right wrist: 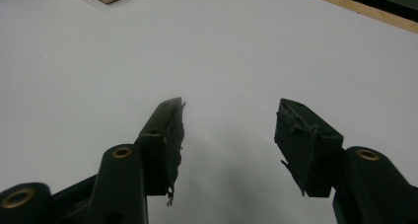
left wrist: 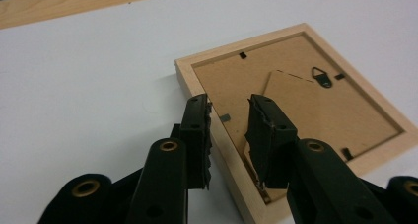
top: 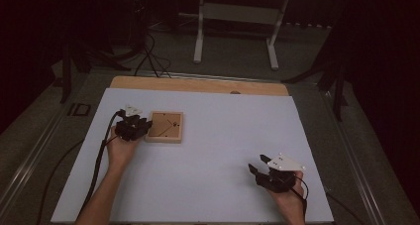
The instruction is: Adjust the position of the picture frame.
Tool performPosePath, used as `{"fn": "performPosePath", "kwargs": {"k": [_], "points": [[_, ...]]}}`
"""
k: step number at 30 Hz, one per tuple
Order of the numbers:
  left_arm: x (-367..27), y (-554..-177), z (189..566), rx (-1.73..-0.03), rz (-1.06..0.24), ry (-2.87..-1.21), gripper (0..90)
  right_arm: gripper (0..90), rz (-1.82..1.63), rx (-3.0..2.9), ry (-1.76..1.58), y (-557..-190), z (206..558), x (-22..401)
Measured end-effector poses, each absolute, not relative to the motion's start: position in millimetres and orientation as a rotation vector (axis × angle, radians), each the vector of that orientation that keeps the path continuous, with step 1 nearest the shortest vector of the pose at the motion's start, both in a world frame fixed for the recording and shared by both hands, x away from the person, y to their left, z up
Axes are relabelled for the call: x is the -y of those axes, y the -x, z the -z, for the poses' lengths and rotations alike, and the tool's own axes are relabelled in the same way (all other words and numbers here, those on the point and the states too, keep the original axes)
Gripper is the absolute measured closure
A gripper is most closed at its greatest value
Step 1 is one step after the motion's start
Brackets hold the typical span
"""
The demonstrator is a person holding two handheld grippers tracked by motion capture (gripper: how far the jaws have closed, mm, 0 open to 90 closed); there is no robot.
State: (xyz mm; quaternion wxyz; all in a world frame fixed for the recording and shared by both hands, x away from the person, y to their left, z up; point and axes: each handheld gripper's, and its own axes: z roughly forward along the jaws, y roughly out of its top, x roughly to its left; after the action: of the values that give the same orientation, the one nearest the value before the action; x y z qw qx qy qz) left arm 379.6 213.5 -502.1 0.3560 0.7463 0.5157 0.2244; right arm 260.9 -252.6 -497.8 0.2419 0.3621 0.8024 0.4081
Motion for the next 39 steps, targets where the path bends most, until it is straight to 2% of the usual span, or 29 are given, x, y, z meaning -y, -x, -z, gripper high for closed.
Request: {"fn": "performPosePath", "kwargs": {"k": [24, 26, 29, 39], "points": [[-218, -391, 514, -1.405, -0.500, -1.908, 70.2, 43.9, -1.115, -2.198, -0.987, -261, 499, 253], [-218, -391, 514, -1.403, -0.499, -1.908, 70.9, 43.9, -1.111, -2.200, -0.986, -261, 499, 252], [-215, -389, 514, -1.389, -0.505, -1.918, 76.7, 43.8, -1.111, -2.201, -0.983, -261, 499, 252], [-212, -385, 514, -1.379, -0.517, -1.924, 77.4, 43.8, -1.105, -2.205, -0.983, -261, 499, 251]]}}
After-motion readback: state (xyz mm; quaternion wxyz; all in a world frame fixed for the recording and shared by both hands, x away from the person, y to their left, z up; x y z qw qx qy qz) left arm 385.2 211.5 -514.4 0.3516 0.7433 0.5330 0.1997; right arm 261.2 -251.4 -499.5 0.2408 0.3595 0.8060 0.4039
